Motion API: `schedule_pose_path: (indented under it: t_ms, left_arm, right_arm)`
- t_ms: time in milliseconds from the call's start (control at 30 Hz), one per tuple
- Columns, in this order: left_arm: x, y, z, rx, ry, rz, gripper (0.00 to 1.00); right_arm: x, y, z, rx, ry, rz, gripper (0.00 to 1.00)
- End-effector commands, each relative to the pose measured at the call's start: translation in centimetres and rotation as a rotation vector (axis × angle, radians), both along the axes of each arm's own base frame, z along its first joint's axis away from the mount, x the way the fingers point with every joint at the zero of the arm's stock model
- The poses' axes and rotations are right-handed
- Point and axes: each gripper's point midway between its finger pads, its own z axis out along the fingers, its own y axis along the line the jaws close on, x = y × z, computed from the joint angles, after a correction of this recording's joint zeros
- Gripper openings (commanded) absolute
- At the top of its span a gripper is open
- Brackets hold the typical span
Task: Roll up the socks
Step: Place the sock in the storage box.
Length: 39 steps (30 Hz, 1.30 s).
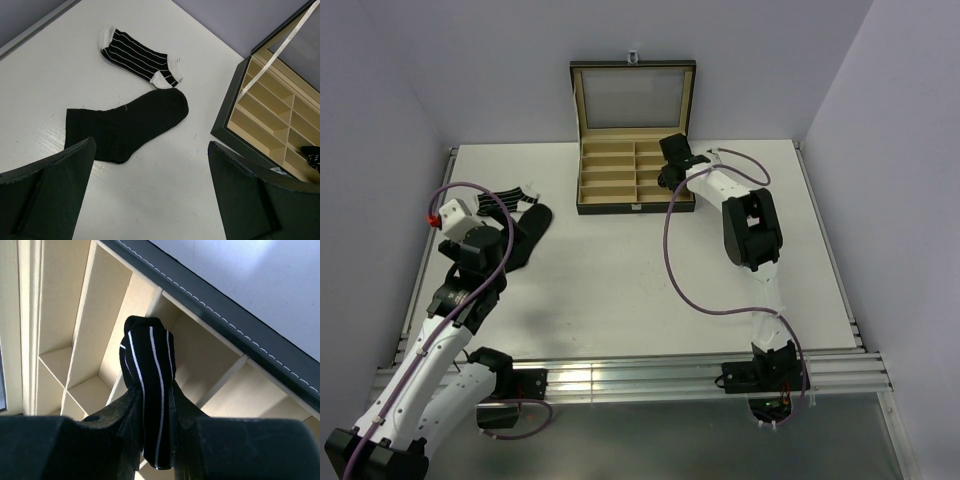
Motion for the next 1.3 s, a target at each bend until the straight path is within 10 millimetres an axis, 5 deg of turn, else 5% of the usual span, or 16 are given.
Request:
schedule_pose_path:
  t_ms: [0,133,633,1267]
  left_arm:
    - [0.3,0.0,0.5,-0.007,-0.021,-0.003,0.99]
    - [0.3,-0.1,0.4,-0.009,-0.021,-0.008,1.0]
    - [0.3,0.0,0.4,-0.011,-0.019,-0.004,1.0]
    - [0.1,0.0,0.8,-0.029,-0.04,-0.007,1.0]
  right_arm:
    - [0.8,0.4,-0.3,0.022,-0.007,-0.009,0.18]
    - [1.1,0.8,-0.4,0.046,-0.029,0.011,0.39]
    - [0.6,2.4,-0.1,0.113,-0.018,0.054,0.59]
    - [-1.9,1.1,3.0,0.076,-0.017,0.05,0.6]
